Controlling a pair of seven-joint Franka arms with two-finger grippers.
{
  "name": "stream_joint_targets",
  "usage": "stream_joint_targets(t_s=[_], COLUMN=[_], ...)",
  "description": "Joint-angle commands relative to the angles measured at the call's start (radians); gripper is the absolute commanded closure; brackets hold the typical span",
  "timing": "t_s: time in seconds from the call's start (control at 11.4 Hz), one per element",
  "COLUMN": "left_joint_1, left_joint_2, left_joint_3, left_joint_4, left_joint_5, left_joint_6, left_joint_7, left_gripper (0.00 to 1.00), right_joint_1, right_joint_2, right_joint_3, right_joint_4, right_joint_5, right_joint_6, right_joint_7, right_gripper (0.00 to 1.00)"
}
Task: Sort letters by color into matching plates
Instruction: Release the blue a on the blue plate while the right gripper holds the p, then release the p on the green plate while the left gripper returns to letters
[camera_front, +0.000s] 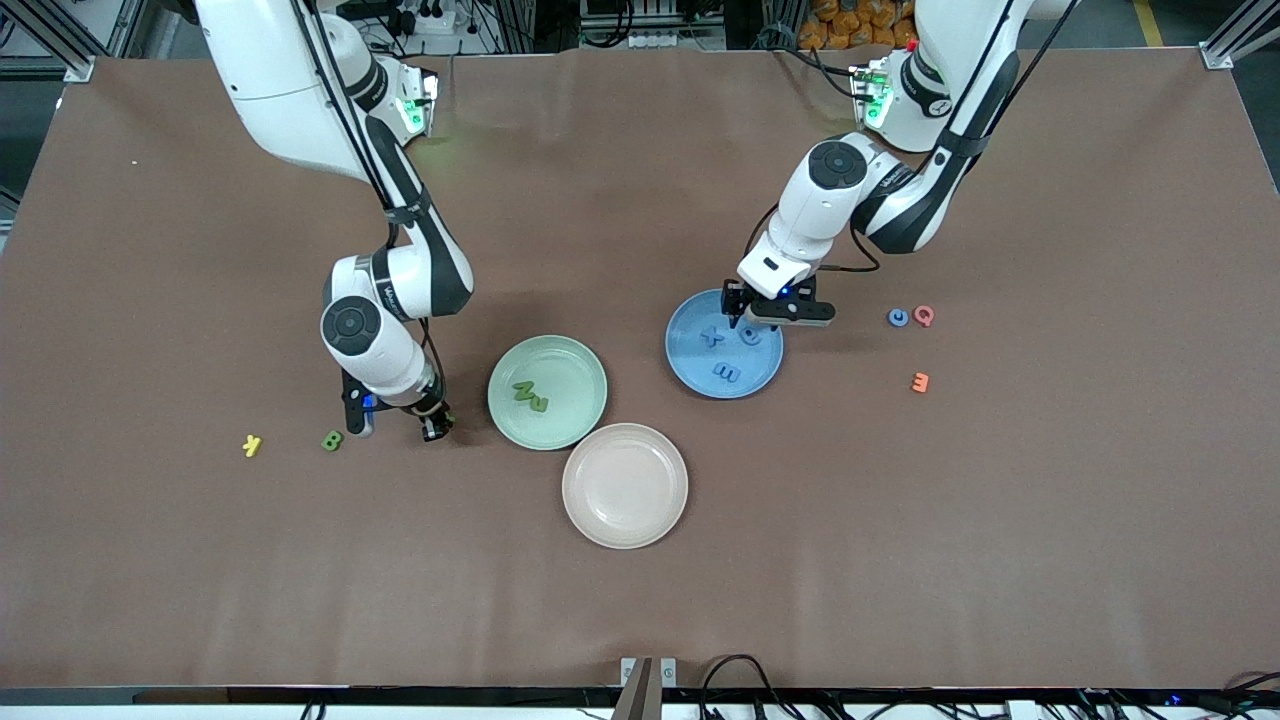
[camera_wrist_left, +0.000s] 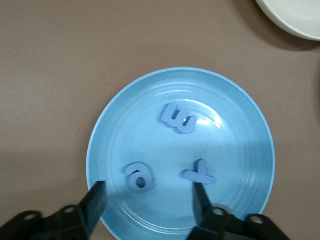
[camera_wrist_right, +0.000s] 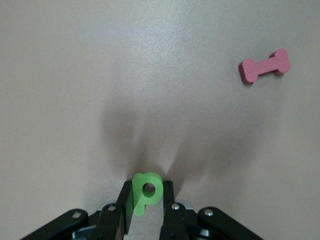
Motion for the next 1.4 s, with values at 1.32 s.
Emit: stream_joint_targets(t_s=[1.32], left_joint_1=[0.286], left_joint_2=[-0.065], left_joint_3=[-0.027], left_joint_4=[-0.018], left_joint_5=[0.011], left_joint_6=[-0.126], left_joint_7=[1.0], left_gripper=[0.0], right_joint_1=[0.059], right_joint_2=[-0.078], right_joint_3=[0.042], right_joint_4=[0.14], right_joint_5=[0.005], right_joint_6=[-0.302], right_joint_7=[-0.754], right_gripper=[0.81])
